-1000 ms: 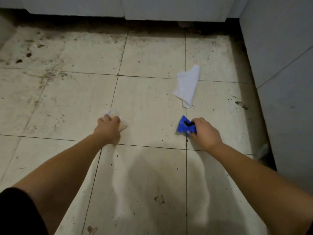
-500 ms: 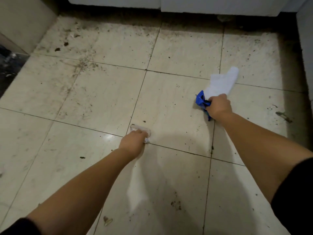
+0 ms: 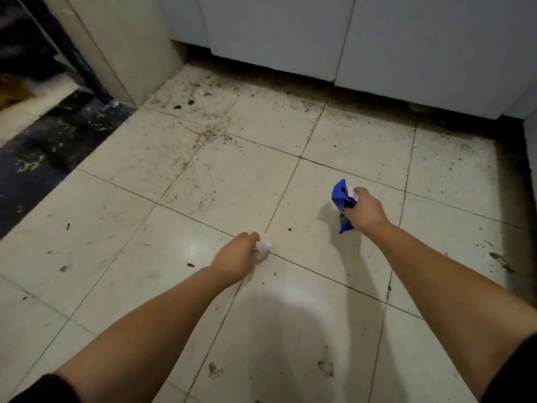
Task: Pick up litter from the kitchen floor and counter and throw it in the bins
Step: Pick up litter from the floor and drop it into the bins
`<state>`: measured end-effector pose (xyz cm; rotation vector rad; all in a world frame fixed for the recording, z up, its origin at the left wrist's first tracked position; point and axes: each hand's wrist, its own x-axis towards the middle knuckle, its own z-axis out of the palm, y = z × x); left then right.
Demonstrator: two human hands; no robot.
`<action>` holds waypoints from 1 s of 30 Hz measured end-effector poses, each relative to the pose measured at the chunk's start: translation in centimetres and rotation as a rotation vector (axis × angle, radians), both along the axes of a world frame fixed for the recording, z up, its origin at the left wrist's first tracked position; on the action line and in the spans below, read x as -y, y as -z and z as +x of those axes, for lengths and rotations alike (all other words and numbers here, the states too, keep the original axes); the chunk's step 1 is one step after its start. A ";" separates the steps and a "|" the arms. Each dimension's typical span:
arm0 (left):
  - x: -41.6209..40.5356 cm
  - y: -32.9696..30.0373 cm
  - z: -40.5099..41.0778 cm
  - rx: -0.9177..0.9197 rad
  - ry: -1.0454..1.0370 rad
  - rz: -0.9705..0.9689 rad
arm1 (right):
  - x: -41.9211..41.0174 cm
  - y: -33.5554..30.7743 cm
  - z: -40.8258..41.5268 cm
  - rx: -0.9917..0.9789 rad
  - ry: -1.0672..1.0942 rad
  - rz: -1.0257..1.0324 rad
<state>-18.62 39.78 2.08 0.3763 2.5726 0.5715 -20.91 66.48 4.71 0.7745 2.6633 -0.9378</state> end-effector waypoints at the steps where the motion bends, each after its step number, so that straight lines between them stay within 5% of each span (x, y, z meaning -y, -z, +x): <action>1: 1.2 -1.1 -0.4 -0.045 -0.031 0.043 | 2.2 -1.5 -0.6 -0.021 -0.037 -0.018; 9: 16.4 -11.2 0.2 -0.284 -0.326 0.217 | 23.3 -12.0 -3.0 -0.149 -0.376 -0.316; 22: 52.8 -22.1 9.8 -0.631 -0.876 0.165 | 64.0 -20.4 3.2 -0.203 -0.992 -0.556; 26: 60.5 -19.4 15.0 -0.562 -0.940 0.030 | 72.7 -18.4 6.8 -0.156 -1.252 -0.309; 30: 63.4 -15.3 18.3 -0.270 -0.960 -0.107 | 77.2 -13.9 9.9 -0.024 -1.430 0.115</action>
